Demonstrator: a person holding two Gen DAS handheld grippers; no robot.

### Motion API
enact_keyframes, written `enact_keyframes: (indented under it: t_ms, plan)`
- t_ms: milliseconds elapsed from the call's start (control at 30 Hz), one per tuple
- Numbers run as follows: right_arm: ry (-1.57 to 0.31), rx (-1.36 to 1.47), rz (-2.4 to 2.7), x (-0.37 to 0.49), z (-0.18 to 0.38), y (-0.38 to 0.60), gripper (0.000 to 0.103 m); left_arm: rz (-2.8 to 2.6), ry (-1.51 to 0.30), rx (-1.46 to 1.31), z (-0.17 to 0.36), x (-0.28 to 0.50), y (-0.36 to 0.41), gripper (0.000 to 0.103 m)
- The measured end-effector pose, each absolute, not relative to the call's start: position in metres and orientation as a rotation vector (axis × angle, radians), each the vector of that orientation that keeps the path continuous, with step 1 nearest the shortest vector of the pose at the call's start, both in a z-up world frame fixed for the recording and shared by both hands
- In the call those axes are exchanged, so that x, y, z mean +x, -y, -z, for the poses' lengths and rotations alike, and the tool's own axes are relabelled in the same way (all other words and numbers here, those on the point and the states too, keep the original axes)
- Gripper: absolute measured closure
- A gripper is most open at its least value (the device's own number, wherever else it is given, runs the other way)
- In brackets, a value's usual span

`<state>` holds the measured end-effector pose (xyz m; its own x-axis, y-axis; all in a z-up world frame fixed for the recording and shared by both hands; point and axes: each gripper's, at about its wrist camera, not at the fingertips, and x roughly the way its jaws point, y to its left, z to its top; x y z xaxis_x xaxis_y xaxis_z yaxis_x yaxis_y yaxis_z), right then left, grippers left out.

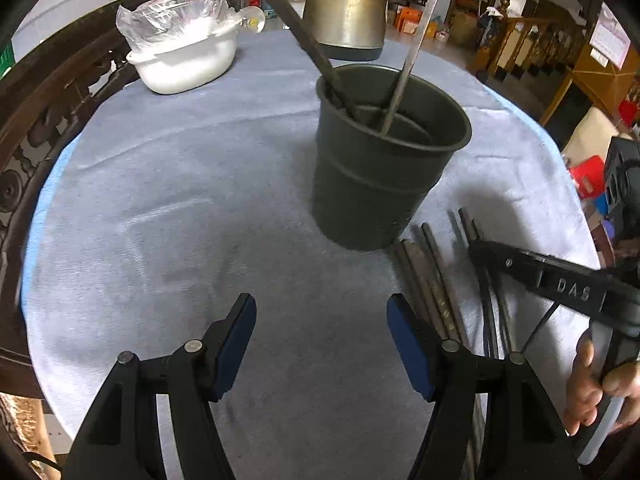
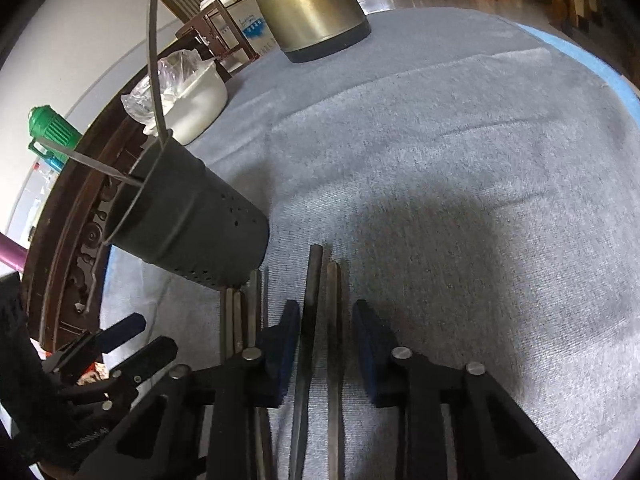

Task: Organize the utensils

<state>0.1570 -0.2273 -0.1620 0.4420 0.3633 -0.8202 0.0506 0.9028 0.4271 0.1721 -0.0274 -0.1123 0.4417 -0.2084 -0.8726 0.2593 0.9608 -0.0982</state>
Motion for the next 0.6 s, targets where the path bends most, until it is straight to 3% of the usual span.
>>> enact_keyframes:
  t_ms: [100,600]
  plan:
    - [-1.104,0.422,-0.197,0.156,0.164,0.23,0.087,0.316,-1.084,0.026,0.116,0.174,0.032,0.034]
    - [-1.091,0.578,-0.226,0.146,0.168,0.265,0.085,0.359,-1.136,0.005,0.133,0.183,0.047,0.036]
